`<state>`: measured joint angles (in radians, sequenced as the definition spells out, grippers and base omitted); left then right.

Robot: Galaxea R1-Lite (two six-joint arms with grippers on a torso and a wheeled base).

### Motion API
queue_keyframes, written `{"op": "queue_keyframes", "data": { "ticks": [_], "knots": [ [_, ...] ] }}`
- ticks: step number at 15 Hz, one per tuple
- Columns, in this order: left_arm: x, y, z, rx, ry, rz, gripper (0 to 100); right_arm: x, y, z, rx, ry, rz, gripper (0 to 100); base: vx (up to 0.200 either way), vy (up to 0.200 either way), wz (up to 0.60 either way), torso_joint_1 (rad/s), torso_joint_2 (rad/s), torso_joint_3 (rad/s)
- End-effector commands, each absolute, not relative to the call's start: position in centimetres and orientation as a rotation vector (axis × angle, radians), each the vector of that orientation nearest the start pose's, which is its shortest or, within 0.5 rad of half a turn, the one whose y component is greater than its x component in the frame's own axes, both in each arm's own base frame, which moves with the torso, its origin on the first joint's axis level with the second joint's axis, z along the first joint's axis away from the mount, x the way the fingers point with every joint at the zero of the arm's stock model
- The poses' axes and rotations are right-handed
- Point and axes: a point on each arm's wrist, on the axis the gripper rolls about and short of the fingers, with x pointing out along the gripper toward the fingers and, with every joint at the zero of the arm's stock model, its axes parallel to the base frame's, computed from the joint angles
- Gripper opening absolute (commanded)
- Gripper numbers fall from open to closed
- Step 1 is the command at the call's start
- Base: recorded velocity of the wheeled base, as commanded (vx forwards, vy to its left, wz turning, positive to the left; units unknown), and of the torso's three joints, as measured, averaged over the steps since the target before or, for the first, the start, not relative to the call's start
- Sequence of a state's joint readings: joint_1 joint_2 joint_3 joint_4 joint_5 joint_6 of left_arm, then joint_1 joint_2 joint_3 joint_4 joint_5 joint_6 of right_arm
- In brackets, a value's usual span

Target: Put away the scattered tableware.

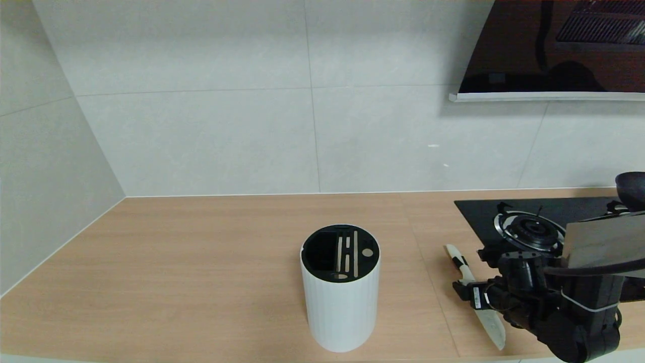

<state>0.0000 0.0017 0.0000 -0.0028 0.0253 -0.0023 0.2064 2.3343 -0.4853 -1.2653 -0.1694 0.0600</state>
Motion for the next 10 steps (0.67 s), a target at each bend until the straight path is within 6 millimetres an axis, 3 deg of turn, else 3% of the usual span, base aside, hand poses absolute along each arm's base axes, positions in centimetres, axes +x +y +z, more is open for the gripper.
{"op": "queue_keyframes", "data": {
  "ticks": [1, 8, 9, 10],
  "knots": [
    [-2.27, 0.06, 7.58, -0.003, -0.002, 0.026, 100, 31.13, 6.15, -3.65, -0.055, 0.59, 0.017, 100, 0.0, 0.0, 0.0, 0.0, 0.0, 0.0],
    [-2.27, 0.06, 7.58, -0.003, -0.002, 0.026, 100, 31.16, 6.15, -4.04, -0.057, 0.599, 0.016, 100, 0.0, 0.0, 0.0, 0.0, 0.0, 0.0],
    [-2.27, 0.06, 7.58, -0.003, -0.002, 0.026, 100, 31.15, 6.15, -4.09, -0.057, 0.6, 0.016, 0, 0.0, 0.0, 0.0, 0.0, 0.0, 0.0],
    [-2.27, 0.06, 7.58, -0.003, -0.002, 0.026, 100, 31.15, 6.15, -4.14, -0.057, 0.602, 0.016, 0, 0.0, 0.0, 0.0, 0.0, 0.0, 0.0]
  ]
}}
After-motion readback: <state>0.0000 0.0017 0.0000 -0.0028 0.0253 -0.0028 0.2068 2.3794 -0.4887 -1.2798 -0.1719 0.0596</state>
